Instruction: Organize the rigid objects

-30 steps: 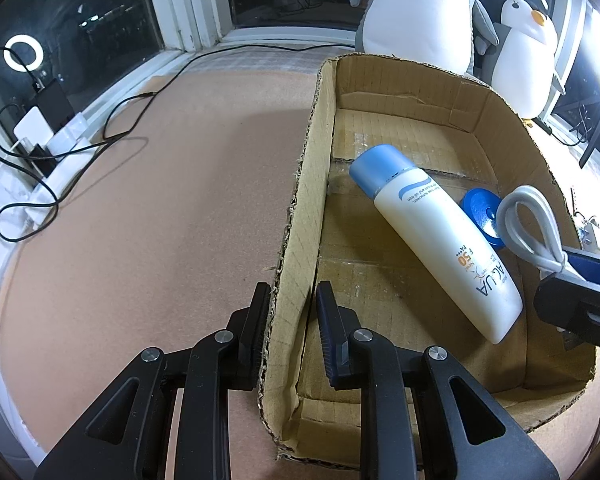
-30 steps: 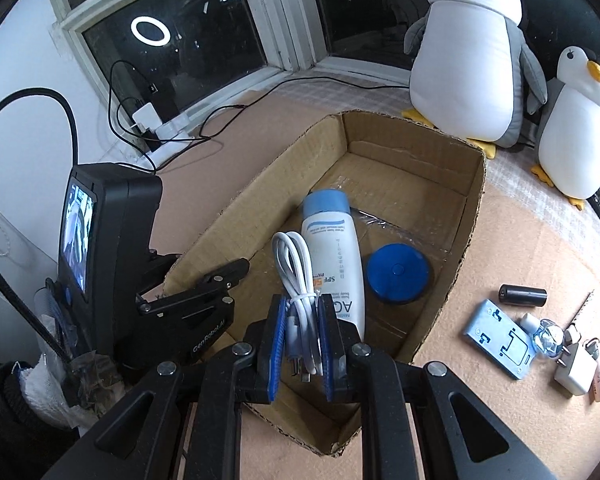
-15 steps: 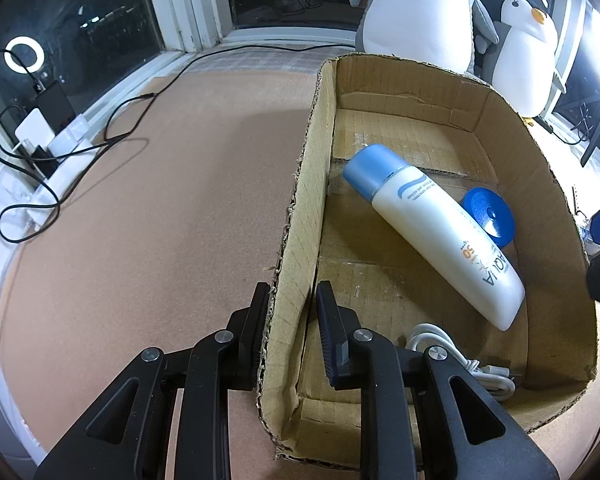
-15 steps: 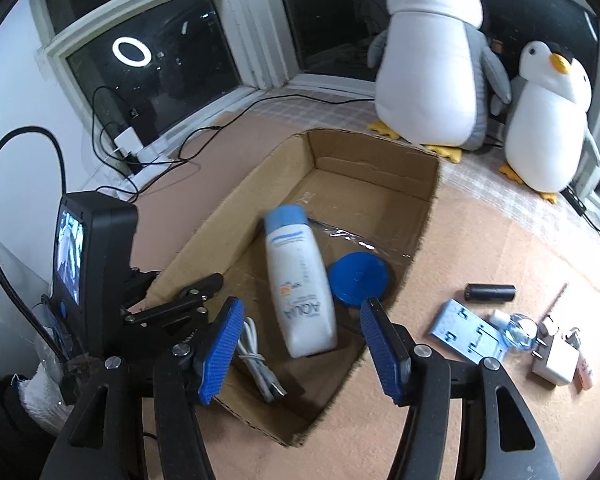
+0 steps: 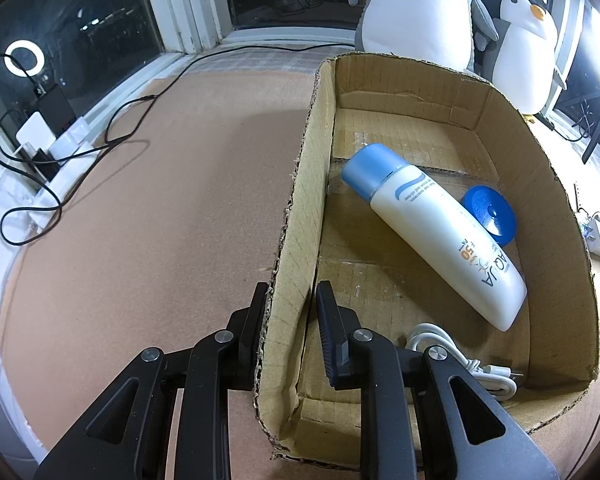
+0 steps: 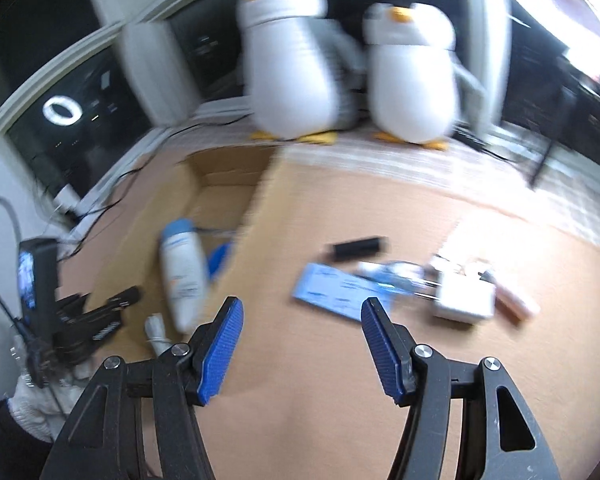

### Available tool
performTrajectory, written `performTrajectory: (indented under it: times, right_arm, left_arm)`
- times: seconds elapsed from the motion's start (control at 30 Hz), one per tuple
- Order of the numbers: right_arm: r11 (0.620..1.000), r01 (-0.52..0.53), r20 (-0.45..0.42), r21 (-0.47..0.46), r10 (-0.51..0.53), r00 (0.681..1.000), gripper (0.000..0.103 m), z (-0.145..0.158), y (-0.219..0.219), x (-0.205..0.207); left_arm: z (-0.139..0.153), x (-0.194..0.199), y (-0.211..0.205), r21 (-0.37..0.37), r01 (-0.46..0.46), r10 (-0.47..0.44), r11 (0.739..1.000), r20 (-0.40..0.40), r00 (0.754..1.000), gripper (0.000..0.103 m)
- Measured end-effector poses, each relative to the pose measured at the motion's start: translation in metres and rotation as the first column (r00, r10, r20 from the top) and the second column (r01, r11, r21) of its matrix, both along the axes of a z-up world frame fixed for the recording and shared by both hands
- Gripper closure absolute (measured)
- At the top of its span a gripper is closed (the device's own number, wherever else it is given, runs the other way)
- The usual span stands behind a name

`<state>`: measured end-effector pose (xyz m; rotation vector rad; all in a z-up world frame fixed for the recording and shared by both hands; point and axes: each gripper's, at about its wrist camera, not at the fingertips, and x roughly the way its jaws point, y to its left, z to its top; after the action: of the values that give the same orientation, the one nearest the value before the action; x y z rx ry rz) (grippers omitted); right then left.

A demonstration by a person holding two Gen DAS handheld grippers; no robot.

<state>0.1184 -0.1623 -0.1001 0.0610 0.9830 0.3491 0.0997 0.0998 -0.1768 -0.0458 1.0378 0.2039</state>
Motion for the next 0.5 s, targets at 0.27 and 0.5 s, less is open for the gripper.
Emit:
performTrajectory:
  times: [0.27, 0.5]
  right_arm:
    - [0.982, 0.175, -0.044, -0.072, -0.178, 0.983, 0.038, -0.028, -0.064, 0.015]
    - [0.959, 0.277, -0.098, -0.057, -0.281, 0.955, 0.038, -0.046, -0.091, 0.036]
  left_arm:
    - [0.000, 0.000, 0.000, 0.004, 0.001, -0.001, 1.000, -0.001, 1.000, 0.083]
    - [0.000, 0.000, -0.001, 0.002, 0.002, -0.002, 1.000, -0.001, 1.000, 0.083]
